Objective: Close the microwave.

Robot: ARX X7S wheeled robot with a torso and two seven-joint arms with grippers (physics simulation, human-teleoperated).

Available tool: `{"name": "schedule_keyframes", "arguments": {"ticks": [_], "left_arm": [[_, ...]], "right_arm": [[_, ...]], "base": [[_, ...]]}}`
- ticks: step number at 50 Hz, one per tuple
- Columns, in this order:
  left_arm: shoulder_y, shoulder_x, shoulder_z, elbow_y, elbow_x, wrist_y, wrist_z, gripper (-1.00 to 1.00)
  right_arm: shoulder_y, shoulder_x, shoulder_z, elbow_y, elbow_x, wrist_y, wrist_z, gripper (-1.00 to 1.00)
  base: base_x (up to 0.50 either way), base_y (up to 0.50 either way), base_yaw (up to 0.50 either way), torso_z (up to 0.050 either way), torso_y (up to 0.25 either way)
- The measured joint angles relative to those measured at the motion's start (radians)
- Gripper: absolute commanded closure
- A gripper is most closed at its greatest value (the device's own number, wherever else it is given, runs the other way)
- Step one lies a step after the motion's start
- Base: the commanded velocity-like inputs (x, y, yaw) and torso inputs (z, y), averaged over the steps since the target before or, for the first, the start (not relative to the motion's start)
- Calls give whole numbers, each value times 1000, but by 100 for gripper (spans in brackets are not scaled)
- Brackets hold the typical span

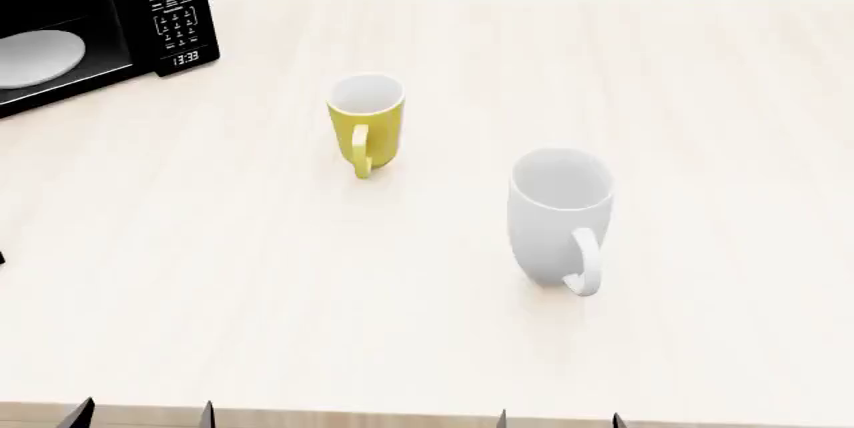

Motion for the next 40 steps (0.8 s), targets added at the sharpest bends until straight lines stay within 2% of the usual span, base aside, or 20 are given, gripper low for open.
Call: {"name": "schedule_keyframes", "arguments": {"ticks": [25, 31, 40], "left_arm": [[13, -54, 59, 25, -69, 41, -61, -100], [36, -74, 58, 182, -48, 65, -96, -100], [70, -100, 33, 498, -12, 96, -148, -100]], "right_arm": [[-2, 54, -65, -19, 56, -16, 67, -100], [-8, 65, -63, -130, 54, -95, 98, -100], [-21, 81, -49, -328, 9, -313, 145, -100]], "base": [[0, 0, 0, 0, 0], [0, 0, 0, 0, 0], [0, 0, 0, 0, 0]]}}
